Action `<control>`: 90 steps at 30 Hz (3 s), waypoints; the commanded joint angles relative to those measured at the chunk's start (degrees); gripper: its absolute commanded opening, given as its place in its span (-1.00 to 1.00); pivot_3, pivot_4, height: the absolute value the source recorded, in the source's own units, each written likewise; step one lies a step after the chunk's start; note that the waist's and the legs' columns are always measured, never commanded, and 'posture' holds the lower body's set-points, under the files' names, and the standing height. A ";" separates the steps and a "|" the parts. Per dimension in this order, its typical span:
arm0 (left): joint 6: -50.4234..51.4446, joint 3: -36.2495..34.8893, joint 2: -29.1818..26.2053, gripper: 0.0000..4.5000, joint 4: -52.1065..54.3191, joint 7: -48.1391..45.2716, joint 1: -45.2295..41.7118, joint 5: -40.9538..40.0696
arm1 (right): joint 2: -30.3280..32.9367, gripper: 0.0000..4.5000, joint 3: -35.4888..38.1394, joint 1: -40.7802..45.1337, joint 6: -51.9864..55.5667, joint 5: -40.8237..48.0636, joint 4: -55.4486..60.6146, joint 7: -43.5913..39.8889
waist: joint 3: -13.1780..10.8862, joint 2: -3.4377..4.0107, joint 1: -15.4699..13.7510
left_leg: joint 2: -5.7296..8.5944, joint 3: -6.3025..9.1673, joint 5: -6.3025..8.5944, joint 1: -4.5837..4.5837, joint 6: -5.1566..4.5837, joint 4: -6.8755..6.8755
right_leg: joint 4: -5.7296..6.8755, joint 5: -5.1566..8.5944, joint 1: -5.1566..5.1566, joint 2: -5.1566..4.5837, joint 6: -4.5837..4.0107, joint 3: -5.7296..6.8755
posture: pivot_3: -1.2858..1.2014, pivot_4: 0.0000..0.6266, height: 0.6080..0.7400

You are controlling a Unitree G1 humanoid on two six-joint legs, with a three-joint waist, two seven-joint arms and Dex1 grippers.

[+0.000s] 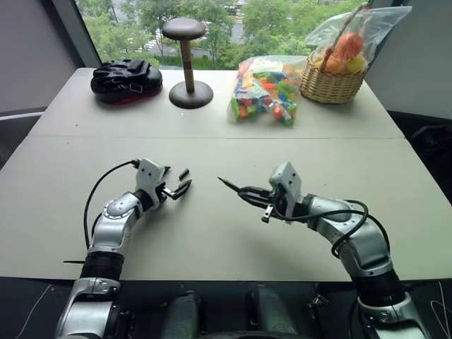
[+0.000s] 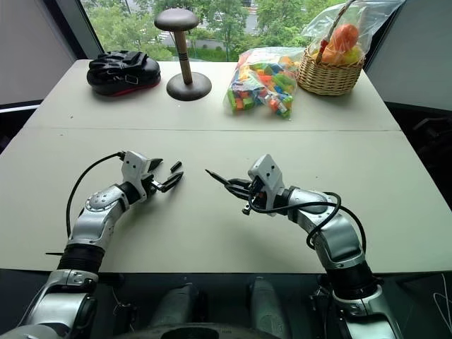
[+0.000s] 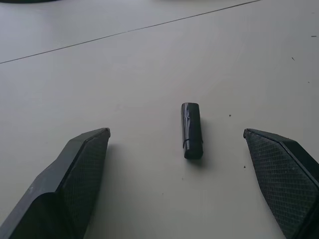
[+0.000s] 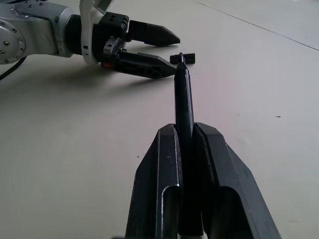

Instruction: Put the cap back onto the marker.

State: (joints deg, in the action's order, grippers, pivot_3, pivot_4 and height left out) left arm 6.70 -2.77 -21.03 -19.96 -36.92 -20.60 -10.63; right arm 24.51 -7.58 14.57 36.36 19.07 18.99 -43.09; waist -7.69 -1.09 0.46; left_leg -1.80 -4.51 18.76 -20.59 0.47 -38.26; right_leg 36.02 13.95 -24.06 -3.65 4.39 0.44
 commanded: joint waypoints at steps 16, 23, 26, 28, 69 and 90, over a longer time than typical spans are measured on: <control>0.78 0.78 0.47 -0.97 -3.65 -0.97 -2.40 1.22 | 1.65 -1.00 1.47 0.02 -2.33 1.35 1.29 1.02 | 0.00 0.00 -0.57 | 0.01 0.06 0.00 0.17 0.00 -0.01 | -0.04 0.01 0.20 0.00 -0.01 0.01 | 0.03 -0.52 1.00; -7.01 4.99 -4.27 -0.97 0.04 -13.25 -2.68 1.83 | 9.54 -1.00 0.10 4.12 -10.09 -1.82 -8.08 -8.13 | -0.24 -0.20 -0.02 | -0.01 0.04 0.00 0.09 -0.01 0.00 | -0.12 0.02 0.15 0.05 -0.03 0.02 | 0.03 -0.52 1.00; -9.19 5.55 -5.03 -0.97 -1.22 -16.40 -4.36 1.13 | 11.10 -1.00 -0.65 6.52 -14.31 -3.53 -13.11 -11.08 | -0.28 -0.23 0.18 | -0.02 0.02 0.01 0.04 -0.03 0.02 | -0.20 0.02 0.11 0.05 -0.03 0.02 | 0.03 -0.52 1.00; -9.78 6.08 -5.10 -0.97 -1.27 -19.04 -5.38 0.36 | 11.73 -1.00 -1.20 8.23 -17.12 -4.74 -16.44 -13.19 | -0.29 -0.23 0.19 | -0.02 0.02 0.02 0.00 -0.04 0.03 | -0.24 0.01 0.09 0.08 -0.01 0.02 | 0.03 -0.52 1.00; -9.56 11.11 0.38 -0.97 0.80 -26.21 -8.60 -0.55 | 9.50 -1.00 -3.92 11.78 -24.06 -8.86 -21.02 -18.01 | -0.37 -0.18 0.15 | 0.00 0.00 0.08 -0.67 -0.15 -0.09 | -0.53 -0.10 -0.36 0.09 0.17 0.04 | 0.03 -0.52 1.00; -9.45 10.26 -2.37 -0.97 1.05 -27.42 -8.43 -1.20 | 9.76 -1.00 -3.72 11.83 -25.11 -9.64 -23.11 -17.85 | -0.36 -0.18 0.16 | 0.02 0.00 0.08 -0.69 -0.15 -0.14 | -0.52 -0.11 -0.36 0.10 0.20 0.05 | 0.03 -0.52 1.00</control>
State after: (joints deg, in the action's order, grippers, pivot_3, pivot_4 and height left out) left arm -2.73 8.08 -23.02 -21.17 -64.01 -28.98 -10.73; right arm 34.53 -12.26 25.89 12.08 9.21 -4.82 -61.08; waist -8.05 -1.27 0.61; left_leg -1.78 -4.52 18.84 -21.28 0.32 -38.40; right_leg 35.50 13.84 -24.42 -3.55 4.59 0.49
